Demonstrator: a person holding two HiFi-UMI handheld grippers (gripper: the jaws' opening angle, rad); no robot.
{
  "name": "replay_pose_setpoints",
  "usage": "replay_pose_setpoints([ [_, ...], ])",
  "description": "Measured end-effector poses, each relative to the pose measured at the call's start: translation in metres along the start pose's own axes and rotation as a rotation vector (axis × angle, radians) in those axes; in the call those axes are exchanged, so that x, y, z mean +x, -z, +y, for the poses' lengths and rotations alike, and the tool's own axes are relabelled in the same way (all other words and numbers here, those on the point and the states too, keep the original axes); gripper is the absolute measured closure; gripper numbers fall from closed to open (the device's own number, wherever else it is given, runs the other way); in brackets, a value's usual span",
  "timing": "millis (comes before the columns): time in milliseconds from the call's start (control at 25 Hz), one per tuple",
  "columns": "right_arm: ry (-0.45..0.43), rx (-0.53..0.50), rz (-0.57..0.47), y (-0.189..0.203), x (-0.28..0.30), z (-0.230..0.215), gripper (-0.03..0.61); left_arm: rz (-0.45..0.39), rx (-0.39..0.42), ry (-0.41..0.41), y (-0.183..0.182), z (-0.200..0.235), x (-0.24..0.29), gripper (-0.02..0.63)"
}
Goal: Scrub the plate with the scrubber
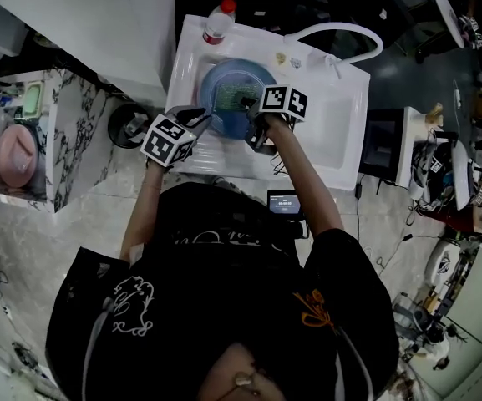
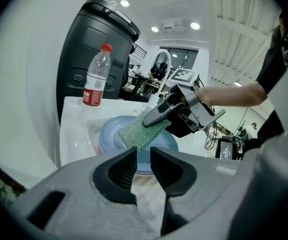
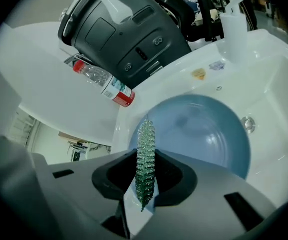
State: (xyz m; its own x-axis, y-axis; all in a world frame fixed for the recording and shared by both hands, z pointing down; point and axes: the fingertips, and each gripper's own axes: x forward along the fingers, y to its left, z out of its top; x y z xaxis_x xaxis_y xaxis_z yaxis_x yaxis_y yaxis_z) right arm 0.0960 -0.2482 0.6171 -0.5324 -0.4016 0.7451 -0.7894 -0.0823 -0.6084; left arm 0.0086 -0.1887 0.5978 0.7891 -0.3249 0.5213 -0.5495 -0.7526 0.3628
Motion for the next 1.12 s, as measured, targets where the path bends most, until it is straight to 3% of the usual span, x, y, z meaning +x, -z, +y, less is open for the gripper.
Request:
replay_pose_setpoints([
  [160, -0.040, 0.069, 0.048, 0.010, 0.015, 0.004, 0.486, -0.008, -0.026, -0.033, 0.005, 0.009, -0.009, 0.526],
  [360, -0.025, 0.112, 0.108, 0.024, 0.014, -0.018, 0.485, -0.002, -0.029, -0.028, 0.009, 0.005, -0.008, 0.526],
  [800, 0.009, 0.009, 0.157, 0.038, -0.030, -0.056, 0.485, 0.020, 0.027, 0.023, 0.003, -0.022, 0.008, 0.526],
  [1120, 0.081, -0.063, 0.162, 0.018, -0.057, -0.087, 0.485, 0.033, 0.056, 0.027, 0.005, -0.043, 0.009, 0.526],
])
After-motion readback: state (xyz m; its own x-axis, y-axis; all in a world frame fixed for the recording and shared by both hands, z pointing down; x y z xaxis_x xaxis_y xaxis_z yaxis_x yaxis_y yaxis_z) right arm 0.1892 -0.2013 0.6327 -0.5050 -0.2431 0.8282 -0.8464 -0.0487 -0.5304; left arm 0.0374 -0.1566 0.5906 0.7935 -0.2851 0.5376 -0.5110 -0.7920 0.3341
